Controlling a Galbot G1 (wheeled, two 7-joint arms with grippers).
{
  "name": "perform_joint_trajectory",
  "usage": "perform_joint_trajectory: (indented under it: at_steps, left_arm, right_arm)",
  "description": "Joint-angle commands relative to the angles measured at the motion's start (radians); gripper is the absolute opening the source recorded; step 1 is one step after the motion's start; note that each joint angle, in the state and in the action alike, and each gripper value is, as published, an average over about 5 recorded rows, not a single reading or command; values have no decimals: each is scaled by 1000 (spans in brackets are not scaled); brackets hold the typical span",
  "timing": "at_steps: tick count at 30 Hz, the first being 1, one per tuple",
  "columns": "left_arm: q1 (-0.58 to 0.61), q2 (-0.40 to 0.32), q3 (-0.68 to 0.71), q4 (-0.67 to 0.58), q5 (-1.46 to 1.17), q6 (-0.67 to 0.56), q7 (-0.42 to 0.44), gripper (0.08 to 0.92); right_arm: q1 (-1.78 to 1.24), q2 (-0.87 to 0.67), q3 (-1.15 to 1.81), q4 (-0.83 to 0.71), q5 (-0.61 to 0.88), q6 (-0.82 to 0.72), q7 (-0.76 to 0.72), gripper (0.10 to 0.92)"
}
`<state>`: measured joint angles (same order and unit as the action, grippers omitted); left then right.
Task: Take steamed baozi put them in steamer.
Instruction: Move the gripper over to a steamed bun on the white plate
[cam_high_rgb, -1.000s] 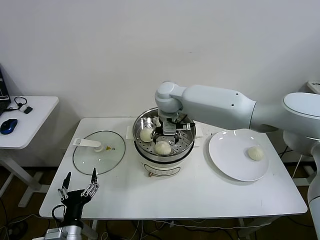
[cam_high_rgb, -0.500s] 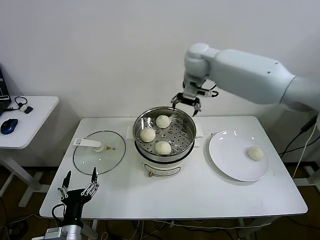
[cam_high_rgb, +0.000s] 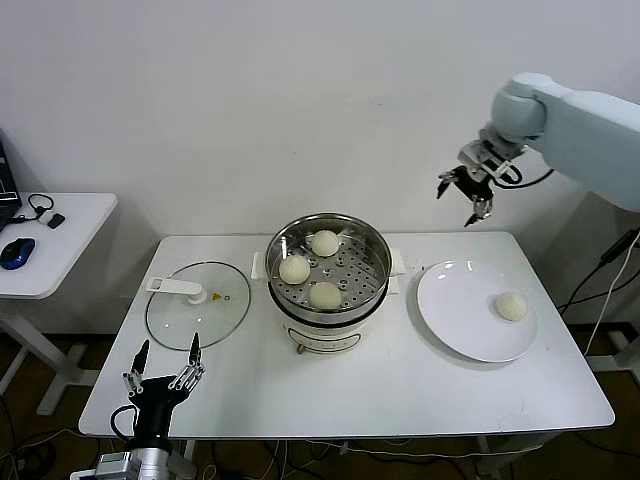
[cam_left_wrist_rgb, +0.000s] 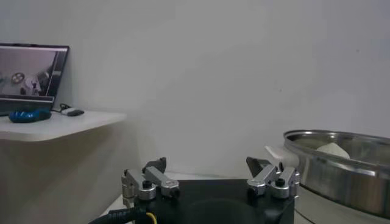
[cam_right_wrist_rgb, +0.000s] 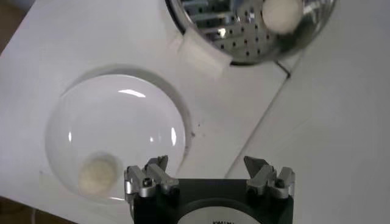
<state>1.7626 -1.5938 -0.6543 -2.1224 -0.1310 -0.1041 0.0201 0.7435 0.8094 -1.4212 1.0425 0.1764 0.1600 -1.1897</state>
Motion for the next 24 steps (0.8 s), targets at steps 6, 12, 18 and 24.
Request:
perform_joint_trajectory:
  at_steps: [6, 12, 18, 24]
  left_arm:
    - [10, -2, 5, -12, 3, 0, 0, 823]
    - [16, -2, 4, -22, 5, 2, 0, 823]
    - [20, -4, 3, -22, 8, 2, 0, 823]
    - [26, -4, -3, -20, 5, 2, -1, 823]
  right_arm:
    - [-310, -244, 165, -50, -124, -165, 34, 823]
    - [-461, -227, 312, -118, -253, -103, 19, 823]
    - [-543, -154, 406, -233, -352, -37, 11, 823]
    - [-595, -75, 460, -326, -418, -18, 8, 823]
